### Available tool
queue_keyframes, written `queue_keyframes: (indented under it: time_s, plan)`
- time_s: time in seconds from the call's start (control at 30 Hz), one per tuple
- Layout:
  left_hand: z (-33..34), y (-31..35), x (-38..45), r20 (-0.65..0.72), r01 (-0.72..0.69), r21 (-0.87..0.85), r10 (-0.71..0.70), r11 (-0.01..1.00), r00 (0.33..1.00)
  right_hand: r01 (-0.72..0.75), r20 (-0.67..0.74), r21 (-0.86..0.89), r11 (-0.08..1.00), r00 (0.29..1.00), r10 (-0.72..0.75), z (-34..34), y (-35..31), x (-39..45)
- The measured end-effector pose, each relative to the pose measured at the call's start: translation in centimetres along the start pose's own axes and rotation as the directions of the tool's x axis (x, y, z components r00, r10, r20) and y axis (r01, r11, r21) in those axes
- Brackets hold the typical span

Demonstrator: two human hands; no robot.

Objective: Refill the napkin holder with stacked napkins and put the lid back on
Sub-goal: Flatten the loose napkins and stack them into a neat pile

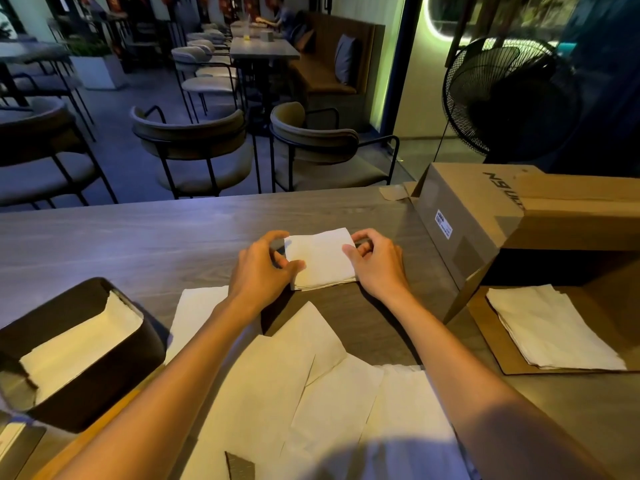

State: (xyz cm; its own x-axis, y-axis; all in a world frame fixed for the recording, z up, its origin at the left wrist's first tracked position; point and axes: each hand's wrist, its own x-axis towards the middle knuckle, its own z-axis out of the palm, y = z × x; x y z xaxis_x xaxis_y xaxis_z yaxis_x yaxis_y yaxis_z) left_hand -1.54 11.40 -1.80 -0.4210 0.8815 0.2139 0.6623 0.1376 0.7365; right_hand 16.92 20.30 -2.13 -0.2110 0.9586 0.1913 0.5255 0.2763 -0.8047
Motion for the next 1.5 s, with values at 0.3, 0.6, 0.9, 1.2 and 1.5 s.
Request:
queue_keyframes:
  time_s: [0.3, 0.6, 0.9, 1.2, 1.5]
  plan:
    - [-0.8, 0.1, -0.7, 0.002, -0.055, -0.027, 0.055, 0.998, 0.998, -0.001, -0.005, 0.009, 1.000, 1.000, 0.001, 0.0, -0.1, -0.2]
    - [-5.4, 0.2, -5.9, 0.370, -0.270, 0.245, 0.167, 0.931, 0.914, -0.008, 0.010, 0.008, 1.000, 1.000, 0.008, -1.2, -0.8, -2.1]
    - [-6.7, 0.6, -8.6, 0.296, -0.257, 0.234, 0.183, 0.938, 0.937, 0.014, 0.106, -0.038, 0.999, 0.994, -0.010, -2.6, -2.6, -6.1]
    - [-8.9, 3.3, -9.8, 0.076, -0.225, -0.015, 0.225, 0.974, 0.971, 0.034, 0.404, 0.381, 0.924, 0.893, -0.199, -4.5, -7.2, -11.4]
    - [-9.9, 1.0, -10.9, 0.392, -0.186, 0.136, 0.120, 0.973, 0.912, 0.196, 0.364, 0.165, 0.967, 0.899, -0.245, -5.4, -6.5, -10.2]
